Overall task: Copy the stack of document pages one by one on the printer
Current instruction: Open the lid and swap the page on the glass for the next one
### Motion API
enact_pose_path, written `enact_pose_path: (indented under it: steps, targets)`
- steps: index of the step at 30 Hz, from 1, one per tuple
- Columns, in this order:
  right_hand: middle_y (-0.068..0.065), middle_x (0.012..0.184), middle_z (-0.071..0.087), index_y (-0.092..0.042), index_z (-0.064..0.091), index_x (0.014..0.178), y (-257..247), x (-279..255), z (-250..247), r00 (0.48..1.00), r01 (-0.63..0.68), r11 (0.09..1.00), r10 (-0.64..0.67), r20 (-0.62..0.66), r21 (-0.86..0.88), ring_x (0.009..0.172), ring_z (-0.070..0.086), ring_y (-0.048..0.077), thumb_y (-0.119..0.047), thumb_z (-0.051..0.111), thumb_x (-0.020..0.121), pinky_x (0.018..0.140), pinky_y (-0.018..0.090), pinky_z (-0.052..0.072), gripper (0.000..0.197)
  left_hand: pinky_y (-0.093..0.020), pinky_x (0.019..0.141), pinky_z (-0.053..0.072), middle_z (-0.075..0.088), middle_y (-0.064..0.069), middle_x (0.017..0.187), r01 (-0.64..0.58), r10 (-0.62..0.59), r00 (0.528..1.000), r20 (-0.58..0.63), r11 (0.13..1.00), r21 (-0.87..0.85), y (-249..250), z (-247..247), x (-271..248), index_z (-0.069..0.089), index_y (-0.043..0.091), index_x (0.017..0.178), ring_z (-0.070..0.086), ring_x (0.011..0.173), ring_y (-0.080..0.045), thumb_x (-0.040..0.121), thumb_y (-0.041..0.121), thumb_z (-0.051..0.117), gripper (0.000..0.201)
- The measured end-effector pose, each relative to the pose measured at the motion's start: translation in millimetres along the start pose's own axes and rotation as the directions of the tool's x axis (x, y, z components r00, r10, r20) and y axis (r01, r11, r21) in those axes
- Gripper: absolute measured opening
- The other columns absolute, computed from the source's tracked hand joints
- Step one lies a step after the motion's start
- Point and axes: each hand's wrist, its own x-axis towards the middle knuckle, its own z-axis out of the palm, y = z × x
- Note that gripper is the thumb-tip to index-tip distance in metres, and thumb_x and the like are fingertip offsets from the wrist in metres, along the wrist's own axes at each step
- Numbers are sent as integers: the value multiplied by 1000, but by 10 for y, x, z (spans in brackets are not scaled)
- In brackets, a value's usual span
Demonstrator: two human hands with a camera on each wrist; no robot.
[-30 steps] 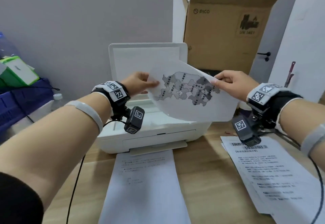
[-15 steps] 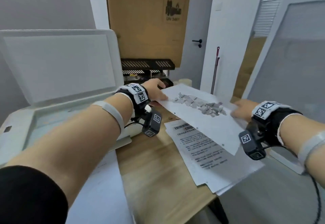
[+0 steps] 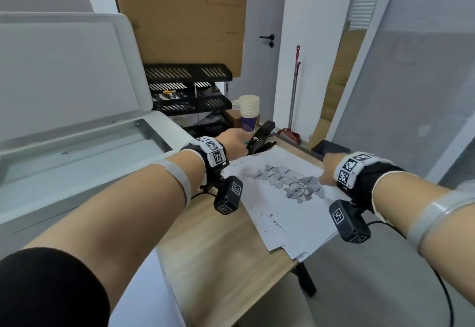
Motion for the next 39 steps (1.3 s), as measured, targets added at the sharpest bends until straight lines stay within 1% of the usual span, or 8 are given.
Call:
enact_pose_path:
  steps: [2, 4, 8, 13, 20, 24, 32, 39]
  targets:
    - [5, 93, 58, -11, 63, 113, -347, -11, -93, 991, 113, 993, -112, -68, 18, 100, 64, 31, -35, 64, 86, 83, 38, 53, 36, -34, 100, 51, 66, -7, 125, -4, 4, 1000, -1, 989, -147, -62, -119, -79, 62, 15, 128, 64, 111, -21, 92, 5, 59, 37]
    - [0, 93, 69, -13, 67, 107, -823, -106, -178, 961, 267, 959, -272, 41, 91, 90, 70, 23, -39, 61, 90, 80, 35, 57, 32, -35, 92, 57, 73, -5, 108, 2, 0, 1000, 7, 962, -274, -149, -263, -206, 68, 15, 117, 71, 98, -16, 93, 8, 62, 25]
    - [7, 83, 76, -5, 71, 97, -1797, -392, 23, 804, 402, 818, -530, 268, 412, 66, 72, 21, -28, 65, 89, 63, 30, 58, 24, -32, 86, 59, 72, -13, 103, 54, -51, 999, 17, 923, -382, -410, -622, -608, 65, 3, 117, 71, 91, -19, 98, 5, 55, 21]
    - [11, 88, 77, -4, 74, 93, -2713, -728, 259, 641, 524, 753, -656, 399, 398, 75, 72, 27, -43, 69, 86, 79, 43, 61, 40, -39, 85, 60, 69, -20, 94, 181, -218, 976, -4, 819, -544, -921, -979, -1255, 61, -4, 113, 70, 84, -28, 97, 0, 54, 17]
    - [0, 76, 73, -14, 68, 84, -3110, -932, 486, 684, 672, 738, -654, 325, 71, 66, 69, 23, -56, 71, 74, 69, 32, 58, 42, -38, 83, 60, 73, -22, 99, 258, -347, 937, -32, 753, -606, -1347, -1142, -2143, 58, -1, 114, 73, 92, -34, 102, 11, 52, 18]
    - [3, 66, 73, -11, 68, 68, -3153, -906, 633, 727, 608, 770, -638, 255, 193, 63, 71, 26, -53, 77, 62, 66, 33, 57, 43, -38, 89, 55, 74, -17, 104, 288, -359, 933, -15, 772, -566, -1534, -1007, -2528, 61, -2, 115, 72, 95, -27, 100, 14, 56, 23]
    - [2, 67, 73, -19, 55, 64, -3009, -942, 683, 653, 716, 660, -748, 115, 228, 62, 71, 18, -24, 67, 85, 56, 25, 53, 25, -38, 96, 55, 68, 12, 119, 469, -489, 872, -7, 841, -271, -1846, -651, -3023, 64, 35, 123, 64, 109, -8, 92, 31, 68, 32]
    - [-6, 63, 69, -21, 66, 71, -2891, -1049, 555, 557, 825, 557, -830, 35, 95, 66, 68, 15, -25, 60, 86, 65, 29, 55, 16, -34, 104, 48, 56, 4, 136, 488, -492, 871, -2, 864, -124, -1740, -610, -3118, 46, 35, 143, 59, 118, -12, 87, 32, 73, 62]
